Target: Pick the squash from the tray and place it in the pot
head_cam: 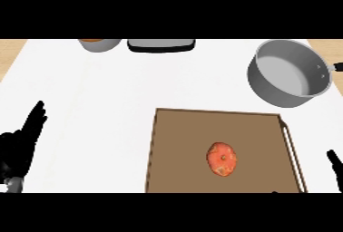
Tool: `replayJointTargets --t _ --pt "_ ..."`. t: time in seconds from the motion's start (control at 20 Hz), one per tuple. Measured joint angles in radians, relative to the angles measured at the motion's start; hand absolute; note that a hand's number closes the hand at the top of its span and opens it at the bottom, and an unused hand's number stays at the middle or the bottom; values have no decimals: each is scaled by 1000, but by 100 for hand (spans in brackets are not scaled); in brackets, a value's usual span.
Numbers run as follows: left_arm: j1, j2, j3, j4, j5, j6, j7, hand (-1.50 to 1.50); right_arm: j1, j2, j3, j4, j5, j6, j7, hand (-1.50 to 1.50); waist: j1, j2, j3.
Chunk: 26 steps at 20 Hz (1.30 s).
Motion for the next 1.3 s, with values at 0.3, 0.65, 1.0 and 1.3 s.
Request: replayJointTargets --t 0.3,0.65,1.0,1.3 --pt "-23 -9 -14 -19 -16 -8 12 0 1 -51 60 -203 178 200 358 -150 34 10 0" --pt "-45 -16 -28 -25 -27 -24 22 0 -143 -93 139 -264 165 543 725 -150 74 19 1" --pt "-52 -27 -29 -26 -42 -26 27 0 -380 -7 194 -197 44 734 910 -150 81 18 3" --pt "-41 -42 -29 -47 -57 -11 49 0 -539 78 225 -81 -7 803 966 -150 67 12 4"
